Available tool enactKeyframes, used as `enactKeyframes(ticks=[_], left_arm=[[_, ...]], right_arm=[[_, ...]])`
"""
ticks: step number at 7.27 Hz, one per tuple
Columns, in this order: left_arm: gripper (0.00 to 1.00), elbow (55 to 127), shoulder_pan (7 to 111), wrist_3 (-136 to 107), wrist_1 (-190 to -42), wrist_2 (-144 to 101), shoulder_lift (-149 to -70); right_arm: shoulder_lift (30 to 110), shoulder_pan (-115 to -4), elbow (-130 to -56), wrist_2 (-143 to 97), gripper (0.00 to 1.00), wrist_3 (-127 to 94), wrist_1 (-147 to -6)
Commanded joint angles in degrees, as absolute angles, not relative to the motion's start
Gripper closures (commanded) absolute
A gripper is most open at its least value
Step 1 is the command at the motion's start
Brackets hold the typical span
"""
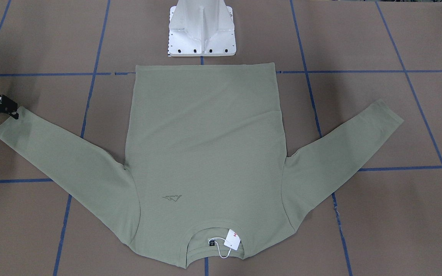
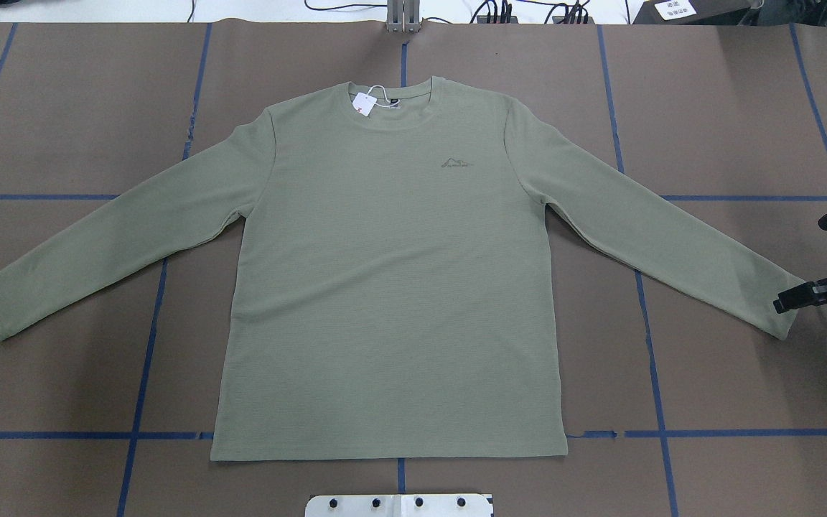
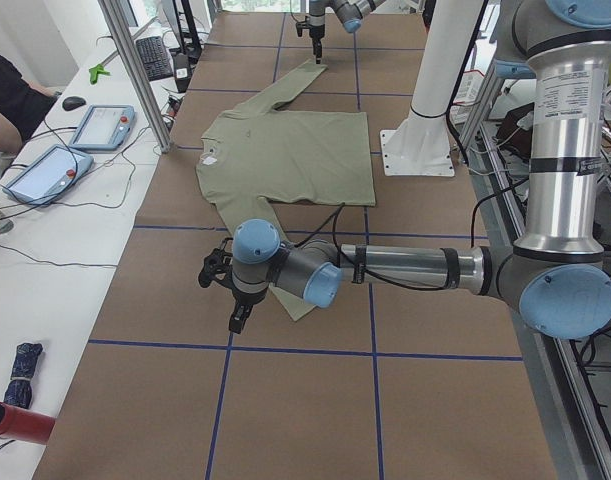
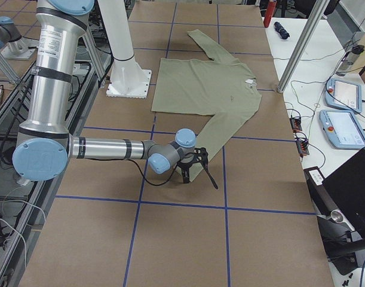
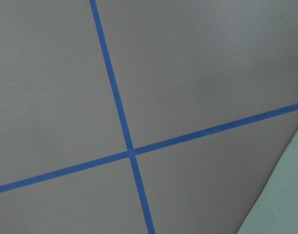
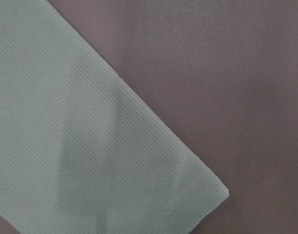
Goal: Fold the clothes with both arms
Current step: 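Lower the right gripper onto the sleeve cuff nearest it and grasp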
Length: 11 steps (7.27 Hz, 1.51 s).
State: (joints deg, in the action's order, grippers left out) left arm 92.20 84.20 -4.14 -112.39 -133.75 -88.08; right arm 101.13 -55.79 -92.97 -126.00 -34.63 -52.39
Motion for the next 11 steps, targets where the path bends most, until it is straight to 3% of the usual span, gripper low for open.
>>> enactKeyframes(ticks=[1,7,9,11], left_arm=[[0.0,92.2,84.2,-4.1,-112.4,-133.8,-88.1],[0.0,92.2,84.2,-4.1,-112.4,-133.9,-88.0],[0.0,92.2,84.2,-4.1,-112.4,-133.9,-88.0],[0.0,92.0,84.2,-4.1,-112.3,-133.9,-87.9]], right_arm=[[100.6,-55.3,-92.5,-126.0,0.0,-34.8,-52.5],[100.0,-55.0,-91.7,-126.5,0.0,-34.4,-52.6],[100.0,-55.0,-91.8,-126.9,0.27,-34.7,-52.5],[100.0,-55.0,-92.1,-127.0,0.64,-34.6,-52.5]])
